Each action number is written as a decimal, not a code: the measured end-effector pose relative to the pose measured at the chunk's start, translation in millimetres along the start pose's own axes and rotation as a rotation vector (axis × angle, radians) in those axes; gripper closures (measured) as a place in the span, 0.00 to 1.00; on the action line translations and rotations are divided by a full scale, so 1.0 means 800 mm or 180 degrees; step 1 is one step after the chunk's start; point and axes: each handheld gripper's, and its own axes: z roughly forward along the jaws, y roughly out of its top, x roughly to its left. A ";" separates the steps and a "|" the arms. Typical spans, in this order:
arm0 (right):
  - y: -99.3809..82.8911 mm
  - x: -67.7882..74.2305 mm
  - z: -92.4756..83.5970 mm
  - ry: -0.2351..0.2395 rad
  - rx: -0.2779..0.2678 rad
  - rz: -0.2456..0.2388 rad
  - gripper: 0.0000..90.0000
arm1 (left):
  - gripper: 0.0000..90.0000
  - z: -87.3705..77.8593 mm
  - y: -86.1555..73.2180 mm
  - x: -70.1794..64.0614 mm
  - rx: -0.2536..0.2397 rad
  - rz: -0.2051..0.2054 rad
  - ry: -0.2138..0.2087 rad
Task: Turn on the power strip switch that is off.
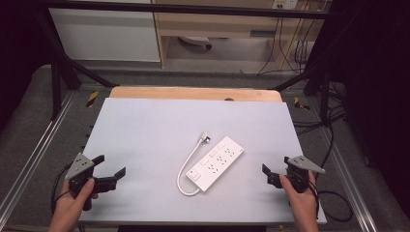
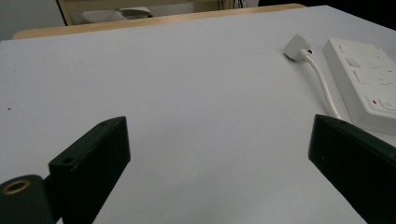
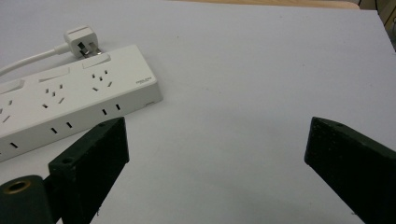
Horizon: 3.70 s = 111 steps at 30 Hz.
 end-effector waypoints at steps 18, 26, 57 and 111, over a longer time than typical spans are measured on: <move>0.006 -0.001 -0.006 0.0003 0.0015 0.0036 0.06 | 0.06 0.001 -0.001 -0.001 0.0034 0.0029 -0.0018; 0.008 0.000 -0.008 0.0076 -0.0024 0.0057 0.08 | 0.06 0.001 -0.001 0.000 0.0043 0.0022 -0.0003; 0.023 0.018 -0.012 0.0227 -0.0303 0.0010 0.08 | 0.06 0.002 -0.001 0.003 0.0032 -0.0021 -0.0011; 0.086 0.059 -0.001 0.0510 -0.0652 -0.0229 0.76 | 0.06 0.002 -0.001 0.001 0.0054 0.0024 -0.0012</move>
